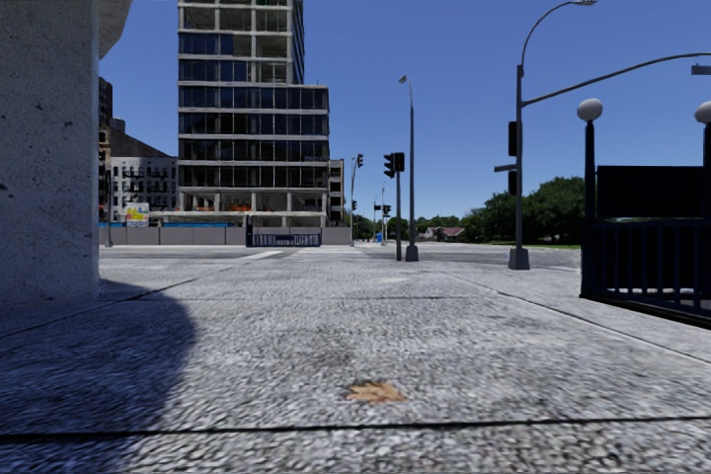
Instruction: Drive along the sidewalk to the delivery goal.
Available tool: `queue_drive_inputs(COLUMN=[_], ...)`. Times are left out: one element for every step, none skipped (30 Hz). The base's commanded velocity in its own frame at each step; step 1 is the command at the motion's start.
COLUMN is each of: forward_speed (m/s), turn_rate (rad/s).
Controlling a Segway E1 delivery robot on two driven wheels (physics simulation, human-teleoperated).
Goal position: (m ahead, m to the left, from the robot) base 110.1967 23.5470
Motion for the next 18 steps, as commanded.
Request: queue_drive_inputs(forward_speed=[2.0,2.0,2.0,2.0,2.0,2.0,2.0,2.0,2.0,2.0,2.0,2.0,2.0,2.0,2.0,2.0,2.0,2.0], turn_rate=[0.0,0.0,0.0,0.0,0.0,0.0,0.0,0.0,0.0,0.07,0.56,0.79,0.84,0.4,0.0,0.0,0.0,0.0])
